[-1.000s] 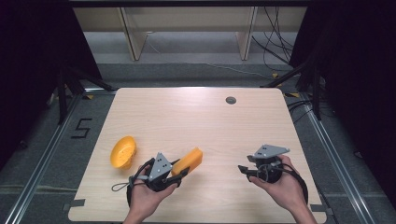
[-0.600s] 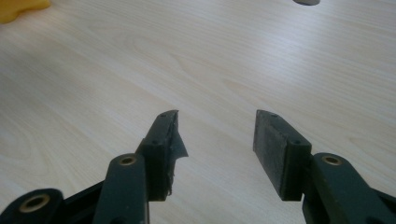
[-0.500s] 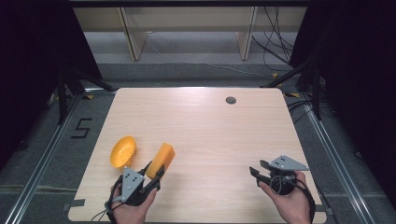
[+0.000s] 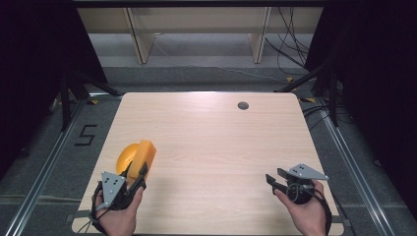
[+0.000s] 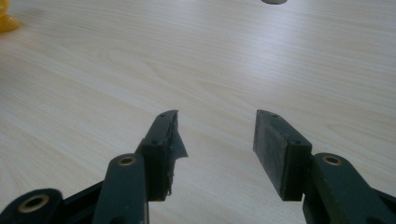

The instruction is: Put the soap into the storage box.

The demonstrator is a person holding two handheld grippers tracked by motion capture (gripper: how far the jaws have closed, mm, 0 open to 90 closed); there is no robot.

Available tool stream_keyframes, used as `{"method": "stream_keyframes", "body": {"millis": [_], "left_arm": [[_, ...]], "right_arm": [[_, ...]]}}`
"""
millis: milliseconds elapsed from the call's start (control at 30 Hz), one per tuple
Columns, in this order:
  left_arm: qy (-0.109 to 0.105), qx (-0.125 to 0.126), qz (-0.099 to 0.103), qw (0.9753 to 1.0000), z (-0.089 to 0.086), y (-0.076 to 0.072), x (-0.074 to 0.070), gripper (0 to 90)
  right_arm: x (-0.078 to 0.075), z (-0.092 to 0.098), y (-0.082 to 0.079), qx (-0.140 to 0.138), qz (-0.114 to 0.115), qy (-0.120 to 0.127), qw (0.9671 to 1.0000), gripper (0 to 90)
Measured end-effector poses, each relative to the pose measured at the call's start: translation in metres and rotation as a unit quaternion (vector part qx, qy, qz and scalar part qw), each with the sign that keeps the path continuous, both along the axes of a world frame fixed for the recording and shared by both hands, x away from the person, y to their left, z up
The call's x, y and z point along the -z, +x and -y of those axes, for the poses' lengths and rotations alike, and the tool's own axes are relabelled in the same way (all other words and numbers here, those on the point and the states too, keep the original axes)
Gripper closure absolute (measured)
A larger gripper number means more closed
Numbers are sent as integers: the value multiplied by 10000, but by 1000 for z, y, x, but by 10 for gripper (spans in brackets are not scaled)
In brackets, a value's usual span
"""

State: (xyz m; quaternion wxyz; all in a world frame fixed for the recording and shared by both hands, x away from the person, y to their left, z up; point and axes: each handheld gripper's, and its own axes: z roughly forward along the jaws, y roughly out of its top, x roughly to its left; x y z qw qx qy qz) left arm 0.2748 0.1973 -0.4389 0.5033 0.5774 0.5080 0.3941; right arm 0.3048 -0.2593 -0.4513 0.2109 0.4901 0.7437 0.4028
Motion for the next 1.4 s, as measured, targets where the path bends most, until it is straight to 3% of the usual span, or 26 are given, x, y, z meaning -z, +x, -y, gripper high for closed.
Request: {"method": "stream_keyframes", "body": {"millis": [67, 167, 233, 300, 333, 467, 500, 567, 700, 767, 800, 833, 967, 1033, 1067, 1300, 1367, 1400], "left_arm": [[-31, -74, 38, 10000, -2, 2, -1, 607], [-24, -203, 67, 9998, -5, 5, -2, 607], [-17, -312, 112, 9994, -6, 7, -3, 607], [-34, -433, 169, 9989, -8, 9, -3, 607], [-27, -488, 182, 9986, -10, 10, -3, 607], [-35, -710, 223, 9972, -17, 16, -1, 607], [-12, -745, 209, 9970, -19, 17, -1, 607], [11, -837, 219, 9962, -23, 20, 1, 607], [21, -961, 228, 9951, -30, 28, 3, 607], [-18, -990, 226, 9948, -33, 33, 5, 607], [-29, -998, 199, 9948, -34, 35, 6, 607], [-31, -1007, 172, 9948, -35, 37, 8, 607], [-20, -961, 137, 9953, -39, 42, 18, 607], [-11, -872, 113, 9961, -40, 43, 22, 607], [2, -865, 113, 9962, -40, 44, 25, 607], [0, -732, -37, 9973, -43, 52, 37, 607], [-5, -758, -85, 9971, -44, 54, 40, 607], [18, -769, -83, 9970, -45, 54, 41, 607]], "right_arm": [[1, 2, 2, -115, 121, -61, 9998, 508], [0, 3, 2, -109, 188, 43, 9998, 507], [0, 2, 1, -2, 178, 81, 9998, 508], [-1, 1, 0, 17, 28, 138, 9999, 508], [0, 4, 2, -84, 137, 43, 9999, 507], [1, 3, 2, -96, 164, 75, 9998, 507], [-1, 1, -1, 28, 13, 136, 9999, 507], [0, 1, 1, -23, 147, 104, 9998, 507], [1, 3, 2, -103, 162, 74, 9998, 507], [-1, 1, 0, 8, 39, 127, 9999, 508], [1, 1, 2, -17, 163, 71, 9998, 507], [0, 1, 1, 18, 91, 39, 9999, 507], [1, 4, 2, -61, 188, 12, 9998, 507], [0, 2, 0, 12, 31, 61, 10000, 507], [1, 4, 3, -93, 167, -16, 9998, 507], [1, 4, 3, -96, 220, -46, 9997, 506], [0, 3, 0, -19, 79, 27, 10000, 506], [1, 4, 2, -76, 190, -25, 9998, 506]]}}
